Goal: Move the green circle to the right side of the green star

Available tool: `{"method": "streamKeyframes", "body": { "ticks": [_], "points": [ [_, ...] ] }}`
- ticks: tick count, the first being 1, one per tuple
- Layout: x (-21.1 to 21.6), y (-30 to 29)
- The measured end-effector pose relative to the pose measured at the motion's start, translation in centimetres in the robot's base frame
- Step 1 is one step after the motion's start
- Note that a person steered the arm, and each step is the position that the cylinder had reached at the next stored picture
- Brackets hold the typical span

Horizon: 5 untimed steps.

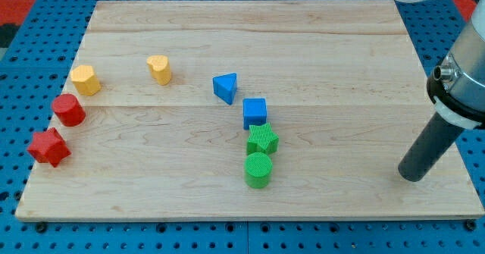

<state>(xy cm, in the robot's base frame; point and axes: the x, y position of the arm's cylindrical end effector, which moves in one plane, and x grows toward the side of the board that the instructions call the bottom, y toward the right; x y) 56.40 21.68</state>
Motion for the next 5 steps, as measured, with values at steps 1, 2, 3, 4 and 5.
{"method": "streamKeyframes", "body": {
  "ticks": [1, 2, 3, 4, 5],
  "points": [
    [0.0, -0.3],
    [0.6, -0.4],
    [4.8, -1.6],
    [5.5, -9.3],
    [5.1, -19.5]
  ]
}}
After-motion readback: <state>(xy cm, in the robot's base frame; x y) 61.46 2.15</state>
